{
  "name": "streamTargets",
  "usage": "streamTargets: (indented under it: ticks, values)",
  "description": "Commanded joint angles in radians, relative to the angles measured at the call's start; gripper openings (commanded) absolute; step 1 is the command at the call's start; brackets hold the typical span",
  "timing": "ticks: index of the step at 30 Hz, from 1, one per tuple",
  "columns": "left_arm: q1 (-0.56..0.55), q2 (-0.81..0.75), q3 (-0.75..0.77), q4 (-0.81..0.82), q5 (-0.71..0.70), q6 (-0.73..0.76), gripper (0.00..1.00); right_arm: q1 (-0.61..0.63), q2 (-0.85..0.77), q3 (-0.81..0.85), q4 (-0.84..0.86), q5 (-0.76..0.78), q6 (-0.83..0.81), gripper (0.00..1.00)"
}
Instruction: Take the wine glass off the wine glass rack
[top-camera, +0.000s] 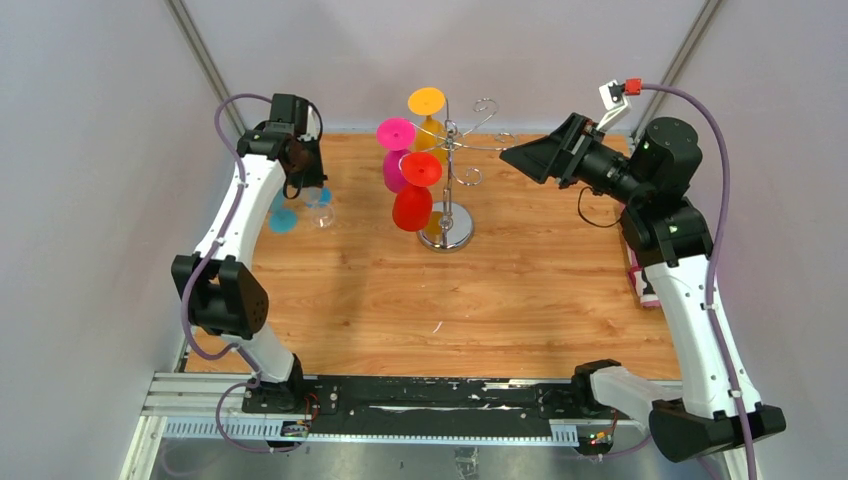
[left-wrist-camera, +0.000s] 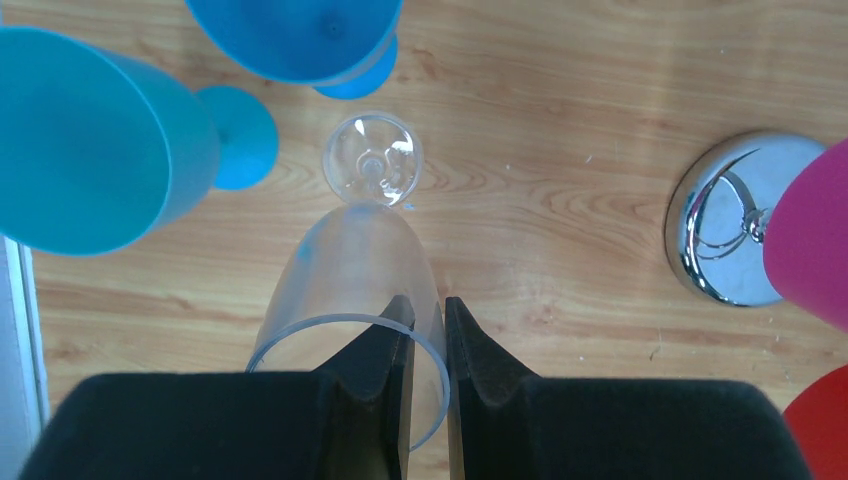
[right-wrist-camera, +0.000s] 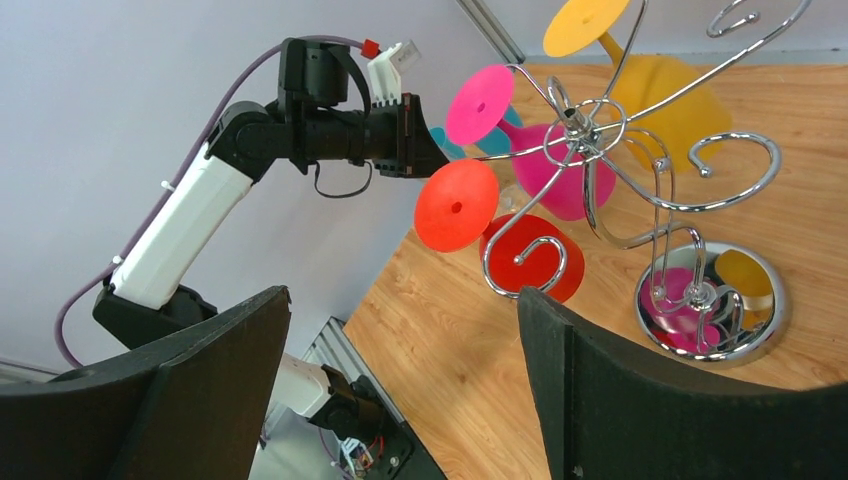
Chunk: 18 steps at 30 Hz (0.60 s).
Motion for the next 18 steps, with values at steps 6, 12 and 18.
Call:
streamTargets:
  ticks: [6,12,18]
  values:
    - [0.049,0.070,0.043,-0.041,-0.012,0.059,0.00,-0.038,0.022,-0.039,0.075,-0.066,0.054,0.88]
    - [0.056,0.056,0.020,-0.052,0.053,0.053,0.00,-0.044,0.043,-0.063,0.129,-0.089,0.104,0.87]
    - [0.069,0.069,0.004,-0.053,0.110,0.055,0.00,-0.046,0.060,-0.080,0.157,-0.116,0.132,0.86]
